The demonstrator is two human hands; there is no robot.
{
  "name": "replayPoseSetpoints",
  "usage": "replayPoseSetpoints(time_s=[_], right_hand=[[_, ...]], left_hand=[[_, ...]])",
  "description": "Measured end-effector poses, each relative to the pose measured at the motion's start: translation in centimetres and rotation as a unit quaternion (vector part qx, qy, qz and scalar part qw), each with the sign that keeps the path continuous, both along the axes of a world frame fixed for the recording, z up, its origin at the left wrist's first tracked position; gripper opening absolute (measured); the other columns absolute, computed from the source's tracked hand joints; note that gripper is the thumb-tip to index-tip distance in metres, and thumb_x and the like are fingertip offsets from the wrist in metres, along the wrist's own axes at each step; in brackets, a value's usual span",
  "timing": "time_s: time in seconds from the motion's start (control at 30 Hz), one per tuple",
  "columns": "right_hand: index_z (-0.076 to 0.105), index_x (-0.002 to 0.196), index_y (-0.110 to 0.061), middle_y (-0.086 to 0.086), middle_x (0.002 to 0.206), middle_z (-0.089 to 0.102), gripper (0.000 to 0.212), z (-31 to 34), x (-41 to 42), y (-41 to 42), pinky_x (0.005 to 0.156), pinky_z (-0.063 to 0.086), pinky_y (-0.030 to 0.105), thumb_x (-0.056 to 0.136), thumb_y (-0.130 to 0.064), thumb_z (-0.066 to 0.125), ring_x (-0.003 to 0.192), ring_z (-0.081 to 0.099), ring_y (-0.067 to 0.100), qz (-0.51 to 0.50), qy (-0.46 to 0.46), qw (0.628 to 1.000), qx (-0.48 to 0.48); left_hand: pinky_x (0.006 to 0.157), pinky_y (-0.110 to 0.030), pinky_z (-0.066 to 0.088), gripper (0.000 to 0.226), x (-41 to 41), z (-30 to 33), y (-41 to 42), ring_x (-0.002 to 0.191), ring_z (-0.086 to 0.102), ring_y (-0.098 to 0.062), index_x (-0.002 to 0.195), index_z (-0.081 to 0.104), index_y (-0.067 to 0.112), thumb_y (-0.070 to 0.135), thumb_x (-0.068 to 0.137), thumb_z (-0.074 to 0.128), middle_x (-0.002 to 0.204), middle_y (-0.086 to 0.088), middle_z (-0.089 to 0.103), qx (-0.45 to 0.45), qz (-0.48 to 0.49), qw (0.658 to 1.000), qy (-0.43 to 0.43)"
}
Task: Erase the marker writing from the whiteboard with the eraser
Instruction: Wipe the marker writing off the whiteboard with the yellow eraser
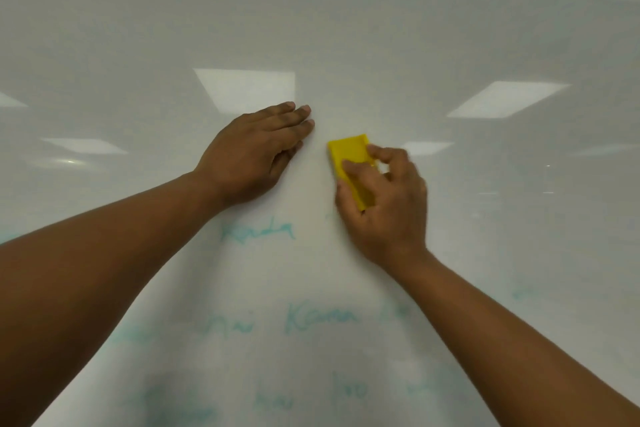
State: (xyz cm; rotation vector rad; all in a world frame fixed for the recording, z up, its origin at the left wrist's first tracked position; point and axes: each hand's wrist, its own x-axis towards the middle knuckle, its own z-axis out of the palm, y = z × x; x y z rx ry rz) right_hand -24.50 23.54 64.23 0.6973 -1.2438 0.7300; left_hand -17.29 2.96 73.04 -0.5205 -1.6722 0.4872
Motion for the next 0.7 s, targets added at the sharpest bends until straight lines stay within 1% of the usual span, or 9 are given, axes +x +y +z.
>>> replayPoseSetpoints(time_s=[0.1,0.17,0.27,0.3,0.43,0.5,0.6,0.63,0.7], right_hand=[[0.077,0.112,-0.02,0.013,0.126,0.061,0.026,2.1,0.1,0.1,0.086,0.052,0.052,0.088,-0.031,0.074,0.103,0.061,0.036,0.03,-0.037,0.995,-0.086],[0.076,0.112,-0.021,0.014,0.125,0.061,0.026,1.5,1.0,-2.1,0.084,0.052,0.05,0.088,-0.031,0.073,0.099,0.061,0.038,0.015,-0.029,0.997,-0.065],[0.077,0.109,-0.024,0.012,0.123,0.063,0.025,-1.3,1.3,-3.1,0.076,0.053,0.048,0.085,-0.032,0.073,0.09,0.062,0.036,0.001,0.004,1.0,0.02],[0.077,0.108,-0.023,0.012,0.123,0.064,0.025,-1.5,1.0,-2.4,0.076,0.053,0.05,0.085,-0.032,0.074,0.09,0.063,0.036,0.003,0.001,1.0,0.014],[0.077,0.11,-0.019,0.014,0.123,0.061,0.029,1.1,1.1,-1.1,0.086,0.053,0.054,0.086,-0.033,0.071,0.106,0.062,0.036,0.033,-0.053,0.992,-0.113],[0.077,0.111,-0.019,0.015,0.123,0.06,0.029,1.0,1.8,-2.8,0.087,0.052,0.054,0.086,-0.032,0.07,0.108,0.061,0.037,0.022,-0.059,0.992,-0.105],[0.077,0.112,-0.02,0.014,0.123,0.062,0.03,-2.0,2.0,-4.0,0.081,0.053,0.053,0.086,-0.034,0.07,0.1,0.063,0.035,0.003,-0.022,0.999,-0.037],[0.078,0.111,-0.02,0.014,0.123,0.062,0.029,-2.4,2.0,-4.0,0.08,0.053,0.054,0.086,-0.034,0.07,0.099,0.064,0.034,0.004,-0.023,0.999,-0.042],[0.077,0.109,-0.022,0.012,0.124,0.062,0.027,-1.7,2.4,-4.7,0.082,0.05,0.054,0.085,-0.033,0.071,0.1,0.063,0.034,0.015,-0.057,0.993,-0.106]], left_hand=[[0.115,-0.04,0.042,0.037,0.4,0.2,-1.0,0.141,0.049,-0.026,0.141,0.059,0.01,0.015,0.104,0.055,0.15,-0.006,0.053,-0.025,0.002,1.0,-0.001],[0.113,-0.037,0.041,0.037,0.6,0.5,-1.4,0.139,0.05,-0.024,0.14,0.061,0.011,0.015,0.104,0.056,0.149,-0.005,0.054,-0.041,0.002,0.999,-0.004],[0.113,-0.037,0.042,0.037,1.2,0.5,-2.3,0.141,0.049,-0.021,0.141,0.06,0.014,0.017,0.105,0.054,0.15,-0.002,0.053,-0.053,0.0,0.998,-0.021],[0.113,-0.038,0.043,0.037,1.5,0.3,-2.7,0.141,0.048,-0.02,0.142,0.06,0.015,0.018,0.105,0.053,0.15,0.0,0.053,-0.053,-0.002,0.998,-0.025],[0.113,-0.037,0.043,0.038,2.6,-0.1,-4.5,0.14,0.049,-0.019,0.142,0.06,0.017,0.02,0.105,0.05,0.149,0.003,0.054,-0.051,-0.005,0.998,-0.031],[0.113,-0.038,0.043,0.038,2.8,-0.2,-4.9,0.14,0.05,-0.02,0.141,0.06,0.016,0.02,0.104,0.051,0.149,0.001,0.054,-0.054,-0.006,0.998,-0.036],[0.114,-0.038,0.043,0.038,2.9,-0.3,-5.1,0.14,0.049,-0.022,0.141,0.061,0.014,0.018,0.104,0.053,0.149,-0.001,0.054,-0.061,-0.013,0.997,-0.045],[0.114,-0.039,0.043,0.037,3.0,-0.3,-5.3,0.14,0.049,-0.023,0.14,0.061,0.014,0.018,0.104,0.054,0.149,-0.001,0.054,-0.064,-0.017,0.997,-0.044],[0.111,-0.039,0.045,0.036,2.9,-0.4,-5.6,0.139,0.052,-0.024,0.138,0.063,0.014,0.017,0.104,0.055,0.147,-0.002,0.056,-0.064,-0.022,0.997,-0.032]])
